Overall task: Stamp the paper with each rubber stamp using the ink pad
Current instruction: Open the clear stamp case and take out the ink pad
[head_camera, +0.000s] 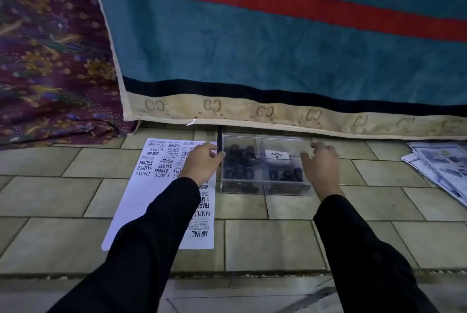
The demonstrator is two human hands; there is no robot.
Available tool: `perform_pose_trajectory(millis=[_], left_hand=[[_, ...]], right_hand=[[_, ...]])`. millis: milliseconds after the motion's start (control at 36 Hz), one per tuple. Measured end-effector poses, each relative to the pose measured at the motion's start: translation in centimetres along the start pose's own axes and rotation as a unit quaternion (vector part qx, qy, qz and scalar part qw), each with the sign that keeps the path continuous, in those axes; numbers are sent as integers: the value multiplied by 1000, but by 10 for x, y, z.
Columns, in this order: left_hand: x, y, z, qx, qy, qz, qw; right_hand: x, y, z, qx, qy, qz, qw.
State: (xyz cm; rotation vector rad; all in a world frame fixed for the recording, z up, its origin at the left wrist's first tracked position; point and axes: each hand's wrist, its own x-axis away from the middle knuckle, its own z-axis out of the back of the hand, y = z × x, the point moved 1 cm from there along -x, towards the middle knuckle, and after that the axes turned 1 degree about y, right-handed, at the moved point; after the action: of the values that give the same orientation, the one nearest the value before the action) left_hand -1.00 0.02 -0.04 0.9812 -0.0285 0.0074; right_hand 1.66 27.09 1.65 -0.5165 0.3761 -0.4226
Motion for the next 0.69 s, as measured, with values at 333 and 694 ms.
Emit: perform_pose_trajectory(millis=[333,694], left_hand=[[7,8,-10,-79,18,-16,997],[36,21,8,-121,36,-82,989]], right_hand=[[-1,22,-5,-10,-30,-67,997],[15,28,33,-88,23,-65,994]])
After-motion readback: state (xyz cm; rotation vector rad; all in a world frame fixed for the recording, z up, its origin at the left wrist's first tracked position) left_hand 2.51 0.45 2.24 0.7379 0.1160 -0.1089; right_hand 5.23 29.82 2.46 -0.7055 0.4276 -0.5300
